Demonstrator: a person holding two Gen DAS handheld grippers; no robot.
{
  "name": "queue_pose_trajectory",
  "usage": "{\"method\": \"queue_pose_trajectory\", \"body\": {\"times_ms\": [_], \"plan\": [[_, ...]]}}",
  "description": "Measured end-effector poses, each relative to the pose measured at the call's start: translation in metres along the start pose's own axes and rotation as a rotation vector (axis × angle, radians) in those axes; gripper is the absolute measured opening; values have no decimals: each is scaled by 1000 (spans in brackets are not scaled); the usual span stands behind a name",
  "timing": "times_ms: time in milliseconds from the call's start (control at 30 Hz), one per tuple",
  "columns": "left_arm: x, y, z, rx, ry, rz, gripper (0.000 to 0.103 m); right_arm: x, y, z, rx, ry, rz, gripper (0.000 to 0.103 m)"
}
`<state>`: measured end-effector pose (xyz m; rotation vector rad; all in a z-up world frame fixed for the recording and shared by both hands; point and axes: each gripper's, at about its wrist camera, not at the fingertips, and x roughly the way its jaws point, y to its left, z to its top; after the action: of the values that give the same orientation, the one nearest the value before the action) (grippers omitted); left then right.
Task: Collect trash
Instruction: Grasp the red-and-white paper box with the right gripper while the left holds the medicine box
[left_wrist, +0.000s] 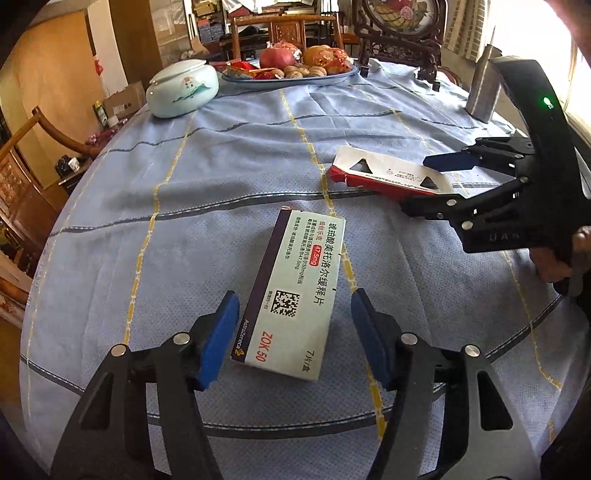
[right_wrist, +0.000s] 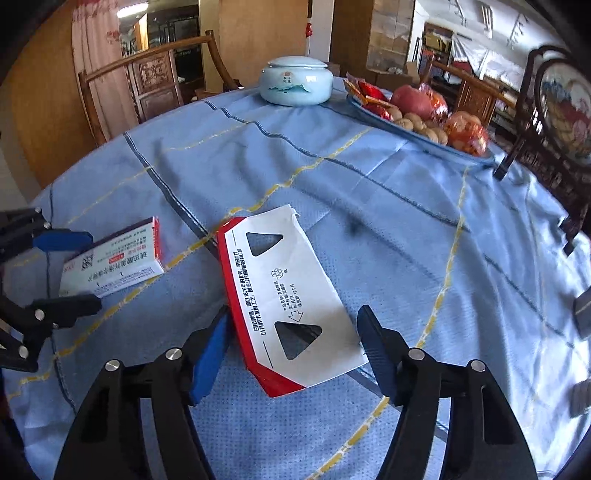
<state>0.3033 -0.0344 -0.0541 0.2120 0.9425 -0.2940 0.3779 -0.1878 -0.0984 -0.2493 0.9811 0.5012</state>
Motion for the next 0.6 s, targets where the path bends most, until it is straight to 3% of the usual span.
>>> {"method": "queue_pose_trajectory", "body": {"times_ms": [67, 200, 233, 300, 433, 600], "plan": [[2, -1, 0, 7, 8, -3, 62, 1, -1, -1, 10, -1, 17, 69], [7, 2, 1, -8, 33, -18, 61, -5, 4, -1, 7, -23, -4, 61], [6, 2, 1, -9, 30, -24, 56, -8, 5, 0, 5, -36, -15, 60], [3, 0, 1, -3, 11, -31, 48, -19, 7, 3, 21, -64, -32, 60], [-7, -1, 0, 1, -46, -28, 48, -43, 8, 4, 70, -108, -66, 60], [-24, 9, -2, -68, -114, -38, 47, -81, 21, -11, 113, -172, -142, 60]]}}
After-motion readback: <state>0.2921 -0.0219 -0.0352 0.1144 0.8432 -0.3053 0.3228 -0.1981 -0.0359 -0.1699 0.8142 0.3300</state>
